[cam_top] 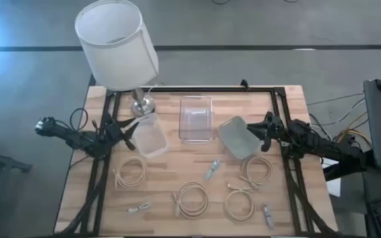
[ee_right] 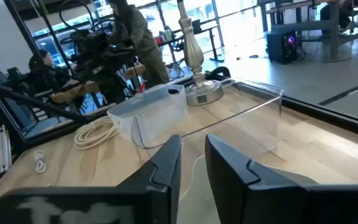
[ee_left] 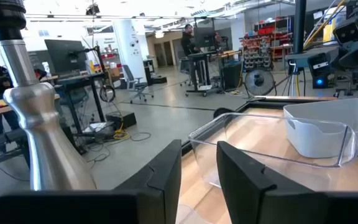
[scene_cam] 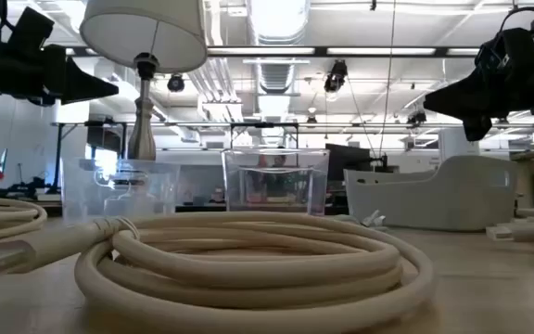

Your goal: Pick & Place USB Port

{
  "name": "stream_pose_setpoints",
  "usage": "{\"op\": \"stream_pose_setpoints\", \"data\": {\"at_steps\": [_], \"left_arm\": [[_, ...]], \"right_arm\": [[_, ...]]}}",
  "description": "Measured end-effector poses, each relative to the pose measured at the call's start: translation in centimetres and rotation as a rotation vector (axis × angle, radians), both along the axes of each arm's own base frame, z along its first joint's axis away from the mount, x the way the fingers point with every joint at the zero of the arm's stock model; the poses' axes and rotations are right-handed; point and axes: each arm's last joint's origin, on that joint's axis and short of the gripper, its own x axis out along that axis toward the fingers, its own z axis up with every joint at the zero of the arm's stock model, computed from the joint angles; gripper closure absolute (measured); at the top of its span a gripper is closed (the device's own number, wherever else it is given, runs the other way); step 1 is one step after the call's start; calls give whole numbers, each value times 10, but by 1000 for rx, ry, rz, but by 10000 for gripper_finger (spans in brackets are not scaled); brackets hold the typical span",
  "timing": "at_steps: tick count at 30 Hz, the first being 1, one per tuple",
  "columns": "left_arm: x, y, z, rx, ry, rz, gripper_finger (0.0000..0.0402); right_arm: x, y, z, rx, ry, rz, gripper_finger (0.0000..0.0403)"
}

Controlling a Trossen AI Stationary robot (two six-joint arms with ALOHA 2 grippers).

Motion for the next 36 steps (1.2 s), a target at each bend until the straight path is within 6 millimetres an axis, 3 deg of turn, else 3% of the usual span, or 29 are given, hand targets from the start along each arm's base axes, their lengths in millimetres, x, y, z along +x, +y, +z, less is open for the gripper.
{"op": "stream_pose_setpoints", "data": {"at_steps": [14,28,36], "left_arm": [[0,0,0,0,0,0,296],[0,0,0,0,0,0,296],[0,0,0,0,0,1,296]], "right_arm": [[0,0,0,0,0,1,316],[0,0,0,0,0,0,335],[0,0,0,0,0,1,324]]}}
